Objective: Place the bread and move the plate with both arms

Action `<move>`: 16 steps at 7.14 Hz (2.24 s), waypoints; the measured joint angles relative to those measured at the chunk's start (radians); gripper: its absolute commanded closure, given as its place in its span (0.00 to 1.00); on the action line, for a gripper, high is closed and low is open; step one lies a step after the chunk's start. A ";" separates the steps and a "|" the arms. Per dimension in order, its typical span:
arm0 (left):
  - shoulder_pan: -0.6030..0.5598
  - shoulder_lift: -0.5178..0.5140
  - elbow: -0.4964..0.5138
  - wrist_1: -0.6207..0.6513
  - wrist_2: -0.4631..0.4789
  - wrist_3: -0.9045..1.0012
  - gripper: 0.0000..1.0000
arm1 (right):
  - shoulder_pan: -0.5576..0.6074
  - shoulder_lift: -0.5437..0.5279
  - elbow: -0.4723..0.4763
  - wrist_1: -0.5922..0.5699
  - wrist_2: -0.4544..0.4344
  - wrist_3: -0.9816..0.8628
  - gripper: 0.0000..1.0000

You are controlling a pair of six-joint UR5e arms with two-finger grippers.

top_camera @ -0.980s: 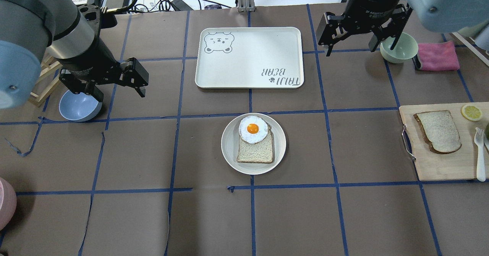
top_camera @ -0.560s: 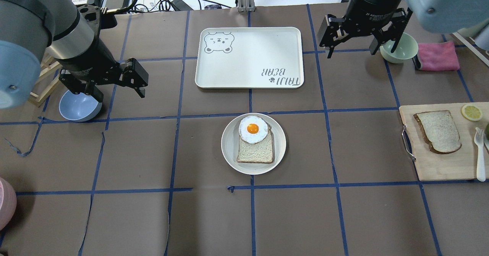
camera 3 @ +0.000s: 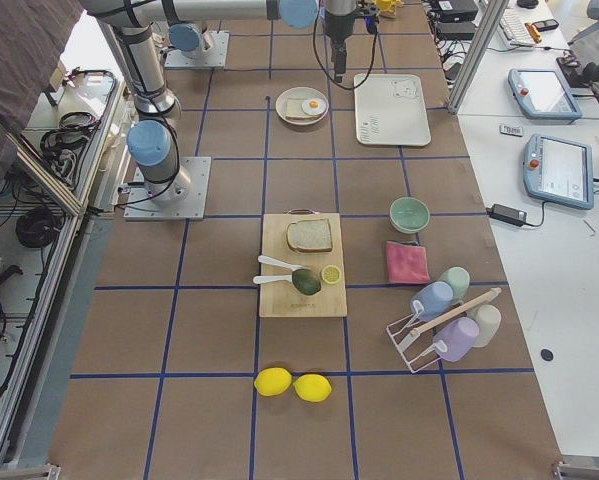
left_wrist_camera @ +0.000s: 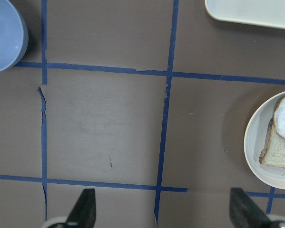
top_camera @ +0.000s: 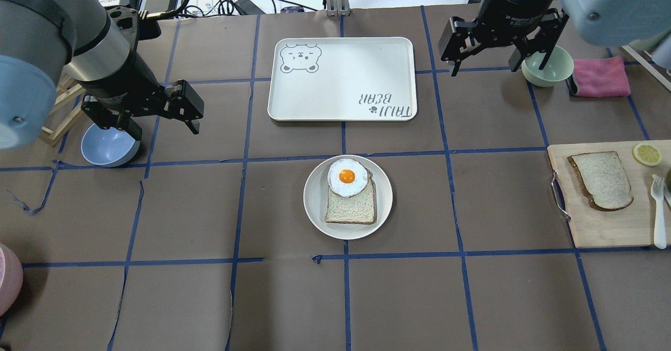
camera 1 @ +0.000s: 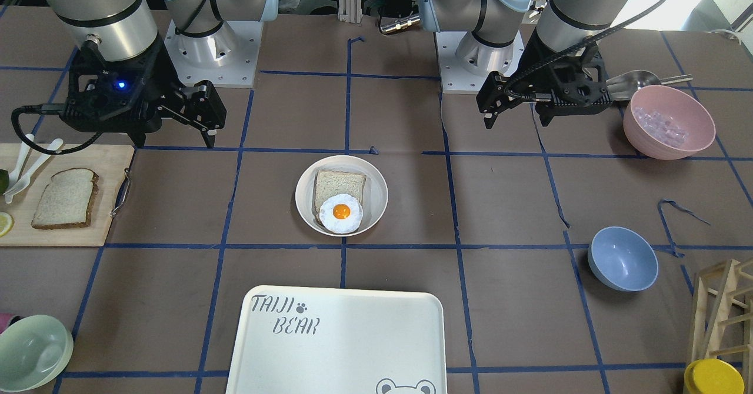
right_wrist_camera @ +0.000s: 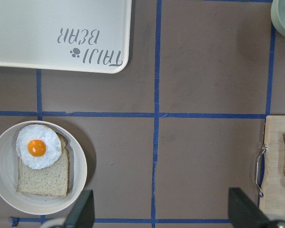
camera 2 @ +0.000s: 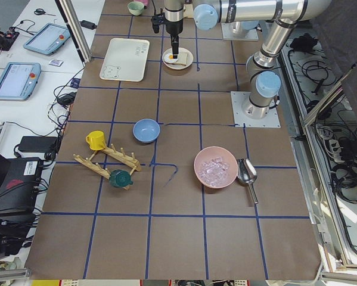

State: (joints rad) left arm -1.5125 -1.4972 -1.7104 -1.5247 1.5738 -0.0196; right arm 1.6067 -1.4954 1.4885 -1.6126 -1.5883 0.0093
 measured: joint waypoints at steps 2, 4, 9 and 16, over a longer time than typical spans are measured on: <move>-0.001 0.000 -0.001 -0.001 0.000 0.001 0.00 | -0.002 -0.001 0.000 0.008 -0.005 -0.001 0.00; -0.001 -0.001 -0.001 0.001 -0.001 -0.002 0.00 | -0.002 -0.001 0.001 0.009 -0.030 -0.001 0.00; -0.002 -0.004 -0.001 0.001 -0.002 0.000 0.00 | -0.166 0.000 0.149 -0.043 -0.068 -0.093 0.00; -0.002 -0.006 0.000 0.003 -0.002 0.004 0.00 | -0.402 0.121 0.639 -0.827 -0.321 -0.348 0.00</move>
State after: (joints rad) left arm -1.5141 -1.5029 -1.7104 -1.5217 1.5719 -0.0158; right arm 1.2047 -1.3740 2.1274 -2.4396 -1.9090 -0.3391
